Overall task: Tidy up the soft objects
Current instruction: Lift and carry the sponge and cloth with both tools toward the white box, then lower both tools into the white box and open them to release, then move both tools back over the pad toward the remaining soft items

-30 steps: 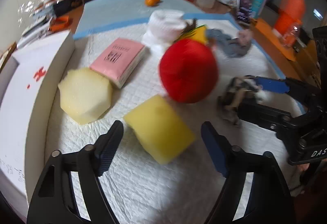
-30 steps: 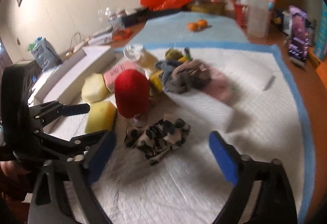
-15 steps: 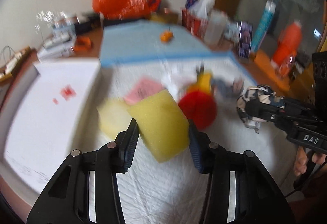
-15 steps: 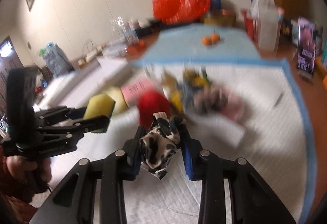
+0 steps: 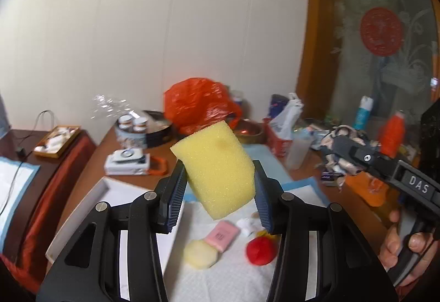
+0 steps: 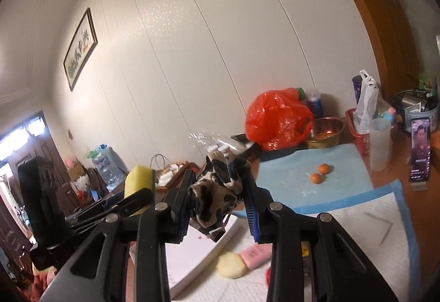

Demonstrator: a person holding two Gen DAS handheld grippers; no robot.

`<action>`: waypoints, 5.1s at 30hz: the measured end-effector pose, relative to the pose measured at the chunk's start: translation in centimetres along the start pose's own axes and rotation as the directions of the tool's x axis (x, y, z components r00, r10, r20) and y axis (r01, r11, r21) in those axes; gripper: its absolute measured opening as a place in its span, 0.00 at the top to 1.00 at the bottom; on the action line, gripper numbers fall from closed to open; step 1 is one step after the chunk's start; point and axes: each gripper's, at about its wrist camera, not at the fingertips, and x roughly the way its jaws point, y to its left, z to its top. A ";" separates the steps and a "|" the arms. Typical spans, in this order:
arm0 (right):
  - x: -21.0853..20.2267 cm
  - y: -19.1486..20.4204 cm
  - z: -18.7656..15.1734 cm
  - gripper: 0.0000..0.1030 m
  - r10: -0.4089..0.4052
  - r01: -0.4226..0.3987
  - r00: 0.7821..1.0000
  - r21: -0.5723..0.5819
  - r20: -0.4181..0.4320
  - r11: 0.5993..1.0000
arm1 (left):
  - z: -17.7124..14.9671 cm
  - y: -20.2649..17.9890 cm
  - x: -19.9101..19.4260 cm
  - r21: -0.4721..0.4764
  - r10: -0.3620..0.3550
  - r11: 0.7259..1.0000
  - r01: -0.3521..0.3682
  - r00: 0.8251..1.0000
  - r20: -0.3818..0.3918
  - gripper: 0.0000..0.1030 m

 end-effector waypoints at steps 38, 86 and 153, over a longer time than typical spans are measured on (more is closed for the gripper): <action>2.8 3.7 -2.6 0.65 -0.018 0.015 0.997 -0.046 -0.073 0.999 | -2.3 5.9 -0.2 -0.096 0.066 0.993 -0.072 0.996 -0.063 0.55; 11.5 10.3 -4.9 0.65 -0.092 0.084 0.988 -0.068 -0.123 0.994 | -1.4 18.1 4.2 -0.033 0.085 0.995 -0.091 0.986 -0.146 0.55; 7.9 6.2 -8.0 0.00 -0.079 0.078 0.995 0.015 0.058 0.997 | -6.7 13.1 3.3 -0.101 0.047 0.993 -0.065 0.983 -0.176 0.00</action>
